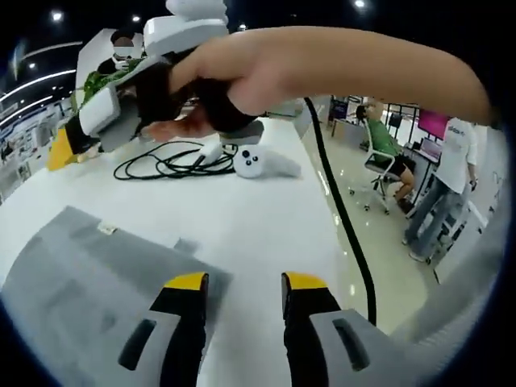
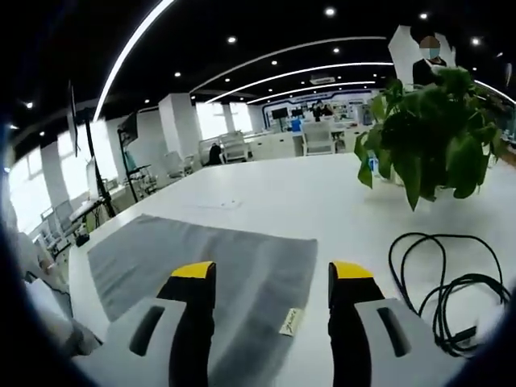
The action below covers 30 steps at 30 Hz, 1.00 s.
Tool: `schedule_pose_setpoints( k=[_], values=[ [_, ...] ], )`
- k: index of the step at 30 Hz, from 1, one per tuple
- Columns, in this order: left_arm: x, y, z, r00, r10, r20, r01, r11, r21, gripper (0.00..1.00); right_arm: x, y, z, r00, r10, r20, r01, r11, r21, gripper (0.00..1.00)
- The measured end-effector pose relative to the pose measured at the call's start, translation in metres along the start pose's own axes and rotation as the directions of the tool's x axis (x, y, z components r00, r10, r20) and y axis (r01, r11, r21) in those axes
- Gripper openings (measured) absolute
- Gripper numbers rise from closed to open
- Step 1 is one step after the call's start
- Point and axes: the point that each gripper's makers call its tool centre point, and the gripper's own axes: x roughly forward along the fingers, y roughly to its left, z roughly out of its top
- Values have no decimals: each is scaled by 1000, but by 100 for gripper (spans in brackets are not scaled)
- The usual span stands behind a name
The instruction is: Fold the towel on the table until its edges align and the towel forms a compact rectangular stack.
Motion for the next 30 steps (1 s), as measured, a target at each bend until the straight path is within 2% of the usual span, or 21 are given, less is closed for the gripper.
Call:
schedule_pose_setpoints(
  k=[6,9,13,16,23,24,26,30],
  values=[
    [9,5,-12,1000,-8,-24,7,999,-31,37,10,-3,1,1000,10,-6,-10,1000,-3,56],
    [11,4,-8,1000,-23,-2,23,999,-35,35,16,-6,0,1000,10,-12,-10,1000,-4,56],
    [12,12,-8,1000,12,4,-12,999,-31,26,24,-6,-2,1000,12,-19,-12,1000,-5,56],
    [13,14,-7,1000,13,5,-12,997,-79,24,31,-6,-3,1000,18,-21,-18,1000,-1,55],
    [13,16,-10,995,101,-16,-100,993,58,15,53,-12,3,1000,11,-18,-11,1000,3,55],
    [13,15,-10,995,96,-11,-95,994,52,14,55,-13,3,1000,9,-16,-9,1000,6,55],
    [12,15,-10,996,91,-14,-90,991,96,11,59,-18,1,1000,-17,-21,18,1000,18,54],
    [12,14,-9,996,87,-12,-85,991,103,9,66,-25,-2,998,-50,-28,51,998,23,54]
  ],
)
